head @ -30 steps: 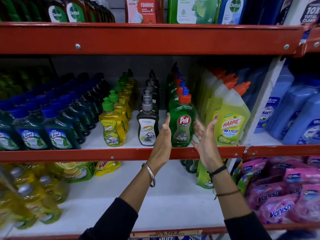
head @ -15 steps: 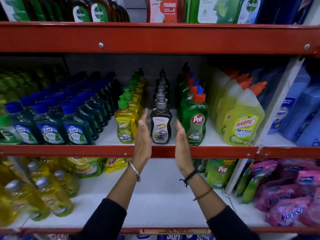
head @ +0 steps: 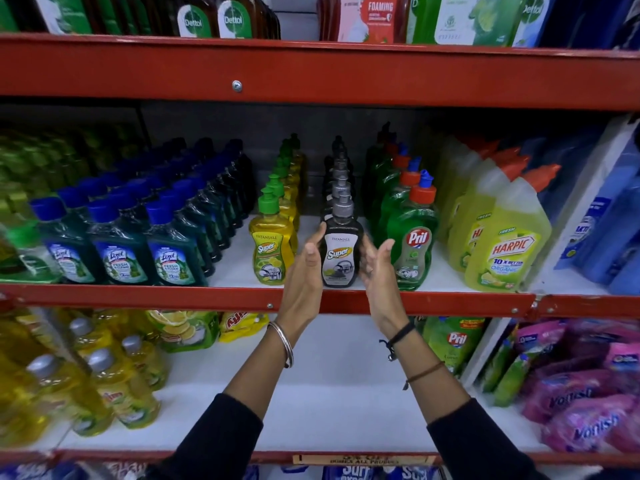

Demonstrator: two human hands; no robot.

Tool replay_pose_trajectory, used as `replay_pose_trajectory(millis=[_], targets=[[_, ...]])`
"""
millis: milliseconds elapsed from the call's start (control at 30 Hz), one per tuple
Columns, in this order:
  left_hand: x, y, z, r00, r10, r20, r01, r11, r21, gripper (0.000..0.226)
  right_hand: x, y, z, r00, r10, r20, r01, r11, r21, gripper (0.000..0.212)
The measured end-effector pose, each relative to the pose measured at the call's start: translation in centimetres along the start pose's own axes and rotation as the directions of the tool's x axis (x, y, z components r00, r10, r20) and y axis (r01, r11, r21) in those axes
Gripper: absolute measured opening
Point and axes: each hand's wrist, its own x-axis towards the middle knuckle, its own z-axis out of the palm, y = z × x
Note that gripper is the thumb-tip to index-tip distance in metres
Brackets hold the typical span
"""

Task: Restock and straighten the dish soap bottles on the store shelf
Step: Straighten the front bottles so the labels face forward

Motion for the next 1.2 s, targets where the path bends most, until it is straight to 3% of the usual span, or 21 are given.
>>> replay_pose_trajectory(millis=[333, 467, 567, 633, 700, 800, 900, 1200], targets=[[-0.2, 0.1, -0.6, 1.0, 0.011, 0.019, -0.012, 0.999, 0.043, 0.078, -0.4, 0.2, 0.9, 0.994, -0.062, -0.094, 0.065, 0.997, 0.033, 0.113], [-1.8, -0.4, -1.5, 0.953, 0.216, -0.214, -0.211, 0.976, 0.044, 0.059, -2.4, 1.5, 2.6, 0.936, -0.306, -0.173, 0.309, 0.951, -0.011, 0.09], [-1.8, -0.9, -3.9, 0.869, 0.271, -0.413, -0.269, 0.961, 0.065, 0.06, -3.6, 2.6, 4.8, 0.892, -0.444, -0.088, 0.435, 0.894, -0.104, 0.079], [-1.0, -1.1, -5.9, 0.881, 0.217, -0.421, -0.207, 0.976, 0.071, 0.063, -3.4, 2.7, 6.6, 0.918, -0.395, 0.034, 0.397, 0.915, -0.078, 0.08], [-0.1, -1.1, -7.6, 0.943, 0.089, -0.32, -0.093, 0.996, 0.001, 0.071, -2.4, 2.4, 8.2, 0.956, -0.267, 0.117, 0.274, 0.961, -0.043, 0.087], [0.6, -1.2, -9.6, 0.991, -0.008, -0.131, 0.006, 1.0, -0.019, 0.085, -0.4, 1.6, 9.9, 0.985, -0.097, 0.143, 0.097, 0.995, 0.009, 0.101], [0.6, -0.9, -10.4, 0.999, -0.031, -0.018, 0.032, 0.999, 0.017, 0.099, 0.9, 1.1, 10.4, 0.981, -0.02, 0.193, 0.009, 0.998, 0.059, 0.109], [0.0, -0.4, -10.8, 0.999, -0.032, 0.002, 0.032, 0.997, 0.073, 0.108, 0.8, 0.6, 9.5, 0.974, 0.04, 0.222, -0.054, 0.997, 0.056, 0.122]])
